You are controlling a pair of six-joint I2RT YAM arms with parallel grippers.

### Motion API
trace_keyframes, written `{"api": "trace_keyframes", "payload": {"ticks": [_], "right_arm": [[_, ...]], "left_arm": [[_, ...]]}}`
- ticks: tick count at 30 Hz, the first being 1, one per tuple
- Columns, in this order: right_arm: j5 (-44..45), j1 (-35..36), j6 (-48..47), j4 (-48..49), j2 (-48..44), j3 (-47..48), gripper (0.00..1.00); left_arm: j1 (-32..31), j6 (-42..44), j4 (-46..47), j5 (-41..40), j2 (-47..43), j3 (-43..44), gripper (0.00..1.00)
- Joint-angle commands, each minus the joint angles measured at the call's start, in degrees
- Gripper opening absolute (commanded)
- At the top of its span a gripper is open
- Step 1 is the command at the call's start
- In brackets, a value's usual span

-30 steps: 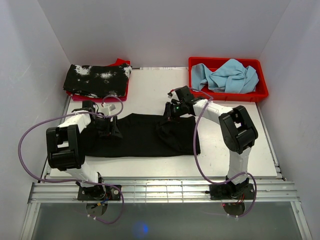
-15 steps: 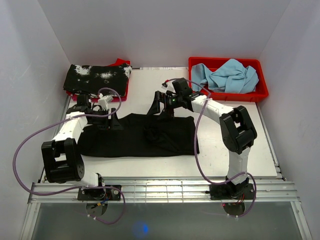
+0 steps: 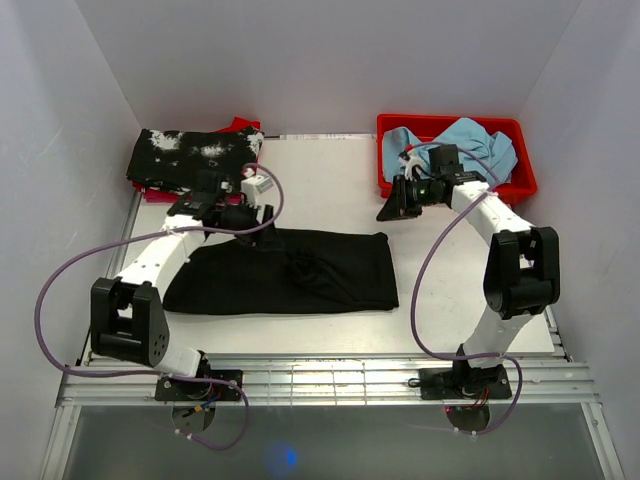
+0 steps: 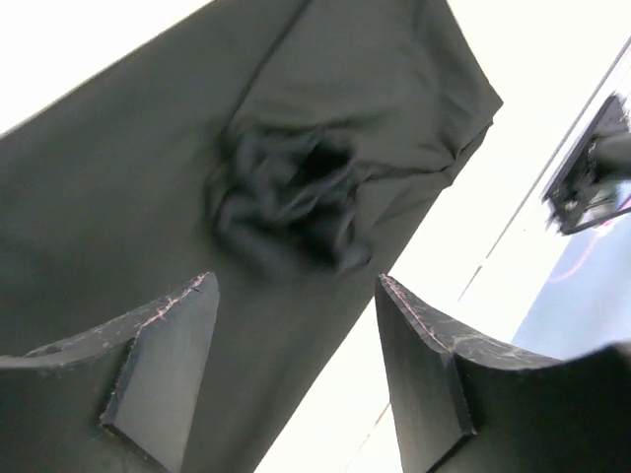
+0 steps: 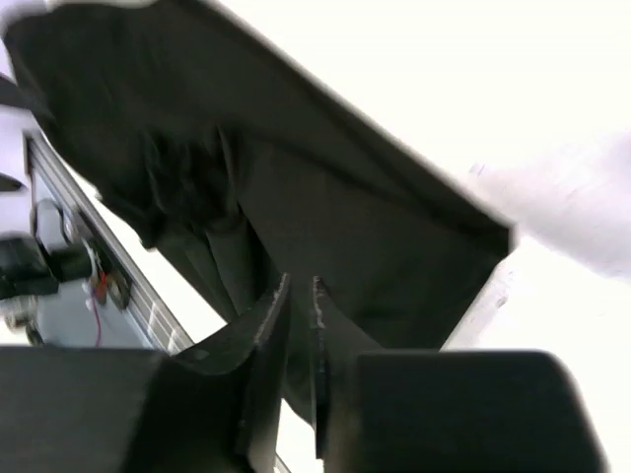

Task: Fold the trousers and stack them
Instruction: Fold the trousers

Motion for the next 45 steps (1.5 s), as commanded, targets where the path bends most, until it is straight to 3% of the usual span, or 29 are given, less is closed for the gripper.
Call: {"api": "trace_keyframes", "payload": {"ticks": [1, 7, 15, 21, 28, 31, 34, 35, 36, 40, 42, 45], "right_arm": [[-0.1, 2.2, -7.7, -5.5, -1.0, -5.2, 0.16], [1.9, 2.4, -8.2, -4.3, 1.2, -9.9, 0.12], [3.9, 2.4, -8.2, -4.0, 4.6, -11.0, 0.10], [5.9, 2.3, -10.6, -6.2, 5.8, -11.5, 0.08], [8.0, 2.3, -11.5, -7.6, 4.9, -11.8, 0.08], [6.9, 2.4, -12.0, -8.6, 4.3, -10.5, 0.08], [4.6, 2.0, -11.9, -9.4, 3.1, -9.3, 0.10], [4.0, 1.9, -11.9, -9.8, 2.7, -8.4, 0.13], [3.5, 1.7, -12.0, -10.0, 1.8, -8.2, 0.24], [3.2, -1.4, -12.1, -11.2, -0.5, -8.1, 0.43], [3.6, -2.5, -12.6, -12.1, -0.6, -8.3, 0.46], [3.4, -4.6, -12.8, -12.9, -0.1, -8.9, 0.46]], "left_arm": [[-8.4, -1.4, 5.6, -7.1, 3.2, 7.4, 0.74], [-18.3, 5.0, 4.2, -14.8, 14.7, 15.1, 0.65], [-23.5, 11.9, -1.5, -18.6, 20.7, 15.2, 0.46], [-23.5, 16.3, -7.9, -25.7, 13.3, 8.0, 0.26], [-23.3, 17.9, -9.2, -30.9, 4.0, -2.9, 0.25], [-22.9, 16.4, -7.9, -33.2, 4.4, -5.1, 0.25], [-22.3, 15.3, -6.1, -32.6, 4.1, -4.9, 0.39], [-22.0, 14.3, -5.8, -32.3, 3.3, -3.8, 0.47], [-21.5, 14.0, -5.7, -31.6, 2.8, -3.1, 0.50], [-18.4, 10.0, -7.1, -26.6, 0.3, 0.5, 0.63], [-15.5, 6.8, -7.9, -23.4, -1.3, 2.1, 0.72], [-12.9, 2.0, -8.5, -19.0, -1.5, 2.8, 0.74]]}}
